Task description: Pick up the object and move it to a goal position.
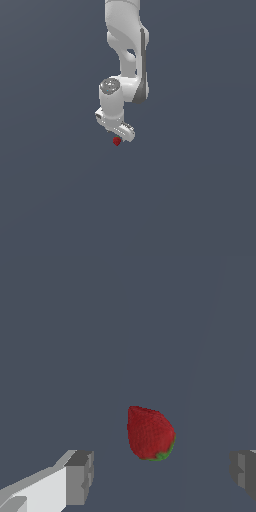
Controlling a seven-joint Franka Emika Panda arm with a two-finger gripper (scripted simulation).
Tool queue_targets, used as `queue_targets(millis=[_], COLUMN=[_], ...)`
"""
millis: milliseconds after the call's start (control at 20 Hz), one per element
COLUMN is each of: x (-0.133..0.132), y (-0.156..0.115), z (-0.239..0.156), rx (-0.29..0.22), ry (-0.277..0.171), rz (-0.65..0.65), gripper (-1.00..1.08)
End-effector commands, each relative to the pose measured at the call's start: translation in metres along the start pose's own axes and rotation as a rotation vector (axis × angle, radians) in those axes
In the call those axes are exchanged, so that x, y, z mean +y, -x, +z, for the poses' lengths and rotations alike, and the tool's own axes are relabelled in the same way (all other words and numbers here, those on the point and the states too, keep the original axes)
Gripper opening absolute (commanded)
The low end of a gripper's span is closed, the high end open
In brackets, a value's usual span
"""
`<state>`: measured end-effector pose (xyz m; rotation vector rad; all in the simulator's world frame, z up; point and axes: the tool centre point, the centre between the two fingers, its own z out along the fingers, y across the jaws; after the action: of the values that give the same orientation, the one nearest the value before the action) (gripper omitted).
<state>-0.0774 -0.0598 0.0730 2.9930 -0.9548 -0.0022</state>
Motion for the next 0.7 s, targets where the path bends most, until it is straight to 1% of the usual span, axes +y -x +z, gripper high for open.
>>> queue_targets(millis=[0, 250, 650], x=[0.0, 0.0, 0.001], y=[0.0, 0.0, 0.001], z=[0.0, 0.011, 0.044], rx=[0.0, 0.001, 0.001], ry=[0.0, 0.0, 0.0], rz=[0.0, 0.001, 0.005], gripper=[1.0, 1.0, 1.0])
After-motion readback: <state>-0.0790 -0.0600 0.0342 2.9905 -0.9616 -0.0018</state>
